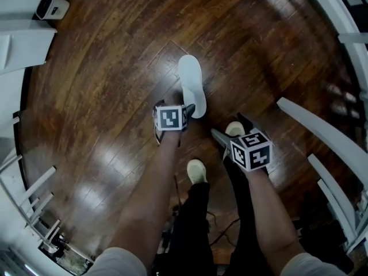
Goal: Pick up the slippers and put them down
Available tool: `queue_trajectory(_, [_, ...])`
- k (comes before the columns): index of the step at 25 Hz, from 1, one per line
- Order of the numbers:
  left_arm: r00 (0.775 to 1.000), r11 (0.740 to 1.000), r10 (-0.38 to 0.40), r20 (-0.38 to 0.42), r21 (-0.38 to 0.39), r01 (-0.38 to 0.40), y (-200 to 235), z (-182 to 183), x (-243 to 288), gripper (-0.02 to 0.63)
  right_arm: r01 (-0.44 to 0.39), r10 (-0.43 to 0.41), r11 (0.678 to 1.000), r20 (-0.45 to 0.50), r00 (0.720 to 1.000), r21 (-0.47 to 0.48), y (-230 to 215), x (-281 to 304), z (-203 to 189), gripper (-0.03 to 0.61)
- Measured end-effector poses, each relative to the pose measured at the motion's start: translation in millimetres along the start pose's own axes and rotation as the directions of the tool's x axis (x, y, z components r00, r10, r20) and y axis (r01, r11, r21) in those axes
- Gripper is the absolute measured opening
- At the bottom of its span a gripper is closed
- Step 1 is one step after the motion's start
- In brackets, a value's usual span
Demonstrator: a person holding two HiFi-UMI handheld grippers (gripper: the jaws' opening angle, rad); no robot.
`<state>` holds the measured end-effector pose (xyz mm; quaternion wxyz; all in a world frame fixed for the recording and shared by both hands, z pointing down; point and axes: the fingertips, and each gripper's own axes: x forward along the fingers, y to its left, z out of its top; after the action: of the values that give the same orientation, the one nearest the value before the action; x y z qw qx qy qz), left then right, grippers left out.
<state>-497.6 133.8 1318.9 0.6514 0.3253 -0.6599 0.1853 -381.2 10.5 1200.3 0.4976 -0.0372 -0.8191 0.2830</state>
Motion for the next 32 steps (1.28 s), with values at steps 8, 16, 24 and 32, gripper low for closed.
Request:
queue_trajectory(8, [0.990, 0.993, -0.097, 0.099, 0.071, 0.090, -48.1, -47.5, -250.3, 0.520, -0.037, 0.022, 0.987, -0.096, 0.995, -0.155, 113.0, -185.9, -13.9, 0.453])
queue_trajectory(16, [0.972, 0.932, -0.172, 0.160, 0.346, 0.108, -131.2, -98.9, -524.6, 0.520, 0.106, -0.097, 0.990, 0.098, 0.990, -0.091, 230.3, -452.7, -1.3, 0.424])
queue_trajectory(24, [0.888, 0.780, -0.422, 0.184, 0.572, 0.253, -274.0, -138.9, -727.3, 0.520, 0.247, -0.265, 0.964, 0.318, 0.910, 0.096, 300.3, -665.9, -79.0, 0.416])
queue_trajectory(32, [0.838, 0.722, -0.508, 0.200, 0.630, 0.287, -395.9, -195.0, -797.3, 0.520, 0.353, -0.450, 0.892, 0.465, 0.763, 0.284, 282.1, -846.2, -190.4, 0.394])
